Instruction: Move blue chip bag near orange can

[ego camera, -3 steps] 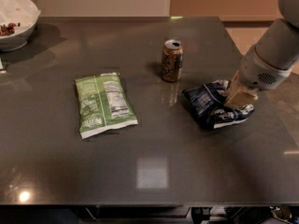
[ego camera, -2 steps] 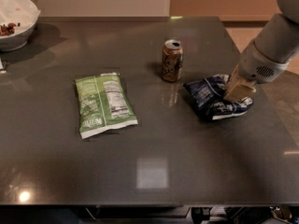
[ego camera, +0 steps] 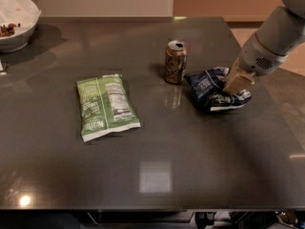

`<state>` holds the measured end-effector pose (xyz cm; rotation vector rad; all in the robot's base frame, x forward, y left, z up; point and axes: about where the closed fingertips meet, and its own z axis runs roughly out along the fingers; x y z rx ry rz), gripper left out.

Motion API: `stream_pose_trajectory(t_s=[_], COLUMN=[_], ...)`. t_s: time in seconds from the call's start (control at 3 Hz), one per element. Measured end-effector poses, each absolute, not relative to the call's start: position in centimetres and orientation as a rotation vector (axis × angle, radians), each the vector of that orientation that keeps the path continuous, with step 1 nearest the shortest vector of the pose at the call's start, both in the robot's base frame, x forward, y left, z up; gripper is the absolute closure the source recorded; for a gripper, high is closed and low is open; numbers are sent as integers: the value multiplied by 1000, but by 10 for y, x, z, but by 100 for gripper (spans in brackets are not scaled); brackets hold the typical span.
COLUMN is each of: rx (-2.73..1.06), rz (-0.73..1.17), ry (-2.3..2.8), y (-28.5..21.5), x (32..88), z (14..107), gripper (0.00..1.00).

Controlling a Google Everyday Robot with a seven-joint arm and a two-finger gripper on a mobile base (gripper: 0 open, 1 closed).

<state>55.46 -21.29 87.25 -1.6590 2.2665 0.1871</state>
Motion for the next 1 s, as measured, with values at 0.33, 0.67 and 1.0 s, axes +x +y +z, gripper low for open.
stream_pose_trajectory(t_s=[0.33,0.67,1.0], rx=[-1643,-1624,-1627], rz=[211,237,239], ry=[2256,2243,2243], y=[-208,-205,-204], x=[564,567,568], z=[871,870,869], gripper=[59,38,13])
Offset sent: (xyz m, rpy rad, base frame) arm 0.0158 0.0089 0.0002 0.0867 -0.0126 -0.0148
